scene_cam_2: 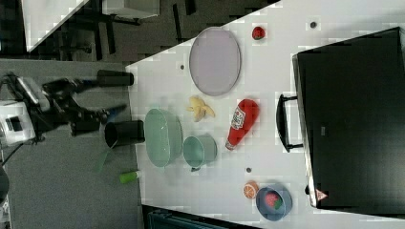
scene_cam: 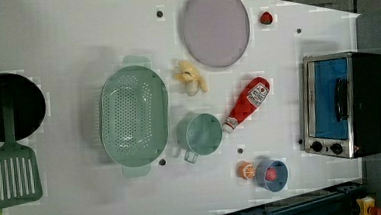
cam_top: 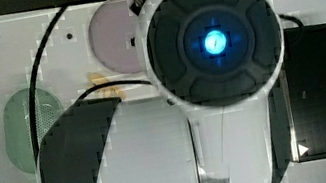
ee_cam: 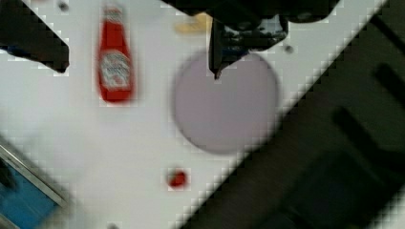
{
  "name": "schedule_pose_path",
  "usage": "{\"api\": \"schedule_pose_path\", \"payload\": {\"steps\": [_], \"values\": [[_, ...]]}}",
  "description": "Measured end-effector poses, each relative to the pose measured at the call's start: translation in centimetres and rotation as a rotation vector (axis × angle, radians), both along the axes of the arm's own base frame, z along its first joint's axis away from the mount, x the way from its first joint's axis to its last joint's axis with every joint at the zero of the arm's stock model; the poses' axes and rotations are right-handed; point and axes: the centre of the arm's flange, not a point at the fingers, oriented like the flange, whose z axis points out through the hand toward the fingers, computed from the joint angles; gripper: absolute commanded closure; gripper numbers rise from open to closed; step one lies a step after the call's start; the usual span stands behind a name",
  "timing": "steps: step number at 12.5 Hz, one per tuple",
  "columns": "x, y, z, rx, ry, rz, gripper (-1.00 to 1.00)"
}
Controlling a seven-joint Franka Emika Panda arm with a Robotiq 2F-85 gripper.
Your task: Pick Ketchup from oven and place it on table.
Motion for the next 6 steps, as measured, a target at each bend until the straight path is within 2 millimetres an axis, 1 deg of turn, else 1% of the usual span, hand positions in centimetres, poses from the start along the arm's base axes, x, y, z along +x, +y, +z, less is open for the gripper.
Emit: {"api": "schedule_pose_path", "payload": {"steps": [1,3,4,6], "values": [[-0.8,-0.5,-1.6,-0.007,0.111,-0.021,-1.00],[-1.4,-1.3,-4.4,-0.007,0.283,-0.076,-1.00],[-1.4,-1.2,-5.2,0.012,0.315,-0.098,-1.00],[-1.0,-1.5,-4.9,-0.003,0.301,-0.113,-1.00]]}}
